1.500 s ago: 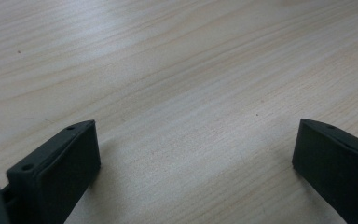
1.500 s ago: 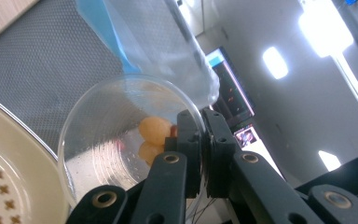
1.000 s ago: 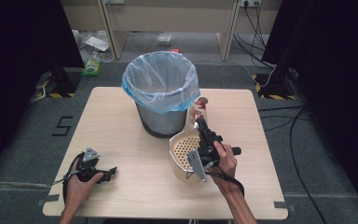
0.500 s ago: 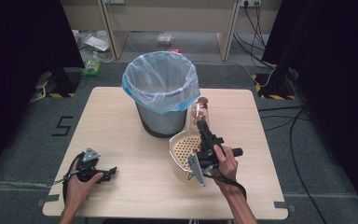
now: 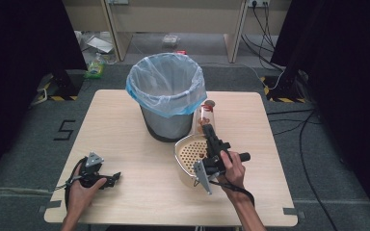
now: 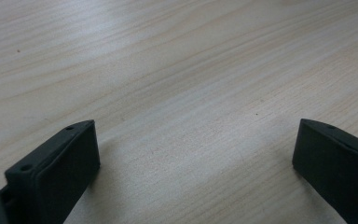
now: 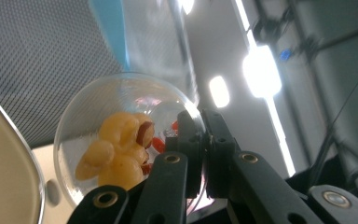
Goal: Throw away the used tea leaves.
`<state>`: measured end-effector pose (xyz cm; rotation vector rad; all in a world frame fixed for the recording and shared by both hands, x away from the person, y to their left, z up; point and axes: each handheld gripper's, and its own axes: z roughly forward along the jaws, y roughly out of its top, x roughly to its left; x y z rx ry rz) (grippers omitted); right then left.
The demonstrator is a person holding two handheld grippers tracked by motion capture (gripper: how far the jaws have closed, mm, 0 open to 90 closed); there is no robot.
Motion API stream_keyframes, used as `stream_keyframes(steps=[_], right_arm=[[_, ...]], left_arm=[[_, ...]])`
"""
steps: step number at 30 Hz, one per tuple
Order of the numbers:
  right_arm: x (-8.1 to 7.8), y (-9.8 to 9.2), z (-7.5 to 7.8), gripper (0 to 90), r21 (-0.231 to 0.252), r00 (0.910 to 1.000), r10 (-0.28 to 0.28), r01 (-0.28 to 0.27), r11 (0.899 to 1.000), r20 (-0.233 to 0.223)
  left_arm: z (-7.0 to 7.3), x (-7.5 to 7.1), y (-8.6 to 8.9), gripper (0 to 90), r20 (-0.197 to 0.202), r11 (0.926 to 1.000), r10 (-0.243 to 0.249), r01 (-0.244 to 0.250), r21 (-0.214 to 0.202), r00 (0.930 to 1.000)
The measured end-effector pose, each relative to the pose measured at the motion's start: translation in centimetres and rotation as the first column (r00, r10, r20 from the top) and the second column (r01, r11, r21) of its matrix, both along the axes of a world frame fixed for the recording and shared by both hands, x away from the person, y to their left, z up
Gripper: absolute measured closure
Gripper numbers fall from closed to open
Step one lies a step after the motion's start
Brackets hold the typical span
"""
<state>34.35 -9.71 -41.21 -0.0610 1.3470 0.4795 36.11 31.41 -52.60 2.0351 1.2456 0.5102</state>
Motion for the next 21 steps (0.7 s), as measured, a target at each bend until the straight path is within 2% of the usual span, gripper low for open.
stream_keyframes(steps=[2,4,6,8,10,11,14,15,16,17,18,19,21], right_arm=[[0.35,-0.02,-0.25,87.5,0.002,0.9997,-0.015,0.015,1.000,-0.017],[0.12,0.07,-0.04,87.5,-0.015,1.0000,-0.007,0.007,1.000,0.003],[0.20,0.10,-0.17,87.5,-0.004,0.9999,-0.011,0.011,1.000,-0.002],[-0.05,0.31,0.09,87.4,-0.019,0.9999,-0.002,0.003,1.000,0.016],[0.14,0.25,0.04,87.4,-0.022,1.0000,-0.006,0.007,1.000,0.007],[-0.16,0.32,0.12,87.4,-0.039,0.9993,0.007,-0.006,0.999,0.037],[0.03,0.36,-0.29,87.4,-0.051,0.9998,-0.005,0.007,0.999,0.021],[-0.32,0.44,-0.35,87.5,-0.060,0.9988,0.014,-0.011,0.998,0.046],[-0.32,0.44,-0.35,87.5,-0.060,0.9988,0.014,-0.011,0.998,0.046],[-0.04,0.39,-0.36,87.4,-0.070,0.9992,-0.010,0.013,0.997,0.038],[0.04,0.34,-0.43,87.4,-0.050,0.9994,-0.016,0.017,0.999,0.030],[-0.32,0.50,-0.34,87.5,-0.066,0.9980,0.009,-0.005,0.998,0.062],[0.04,0.53,-0.44,87.5,-0.054,0.9993,-0.022,0.023,0.998,0.031]], left_arm=[[0.00,0.01,0.01,0.0,-0.001,1.0000,0.000,0.000,0.000,1.0000],[0.00,-0.01,-0.01,0.0,0.001,1.0000,0.000,0.000,0.000,1.0000],[0.00,0.00,0.00,0.0,0.000,1.0000,0.000,0.000,0.000,1.0000],[0.00,0.00,-0.01,0.0,0.000,1.0000,0.001,-0.001,-0.001,1.0000],[0.00,-0.02,-0.02,0.0,0.002,1.0000,0.001,-0.001,0.000,1.0000],[0.00,-0.01,-0.01,0.0,0.001,1.0000,0.001,-0.001,-0.001,1.0000],[0.00,0.00,0.01,0.0,-0.001,1.0000,0.000,0.000,0.000,1.0000],[0.00,0.00,0.00,0.0,0.000,1.0000,0.000,0.000,0.001,1.0000],[0.00,0.01,0.01,0.0,-0.001,1.0000,0.000,0.000,-0.001,1.0000],[0.00,0.02,0.02,0.0,-0.002,1.0000,0.000,0.000,-0.001,1.0000],[0.00,0.01,0.01,0.0,-0.002,1.0000,0.000,0.000,-0.001,1.0000],[0.00,0.01,0.01,0.0,-0.001,1.0000,0.000,0.000,-0.001,1.0000],[0.00,0.01,0.01,0.0,-0.002,1.0000,0.000,0.000,-0.001,1.0000]])
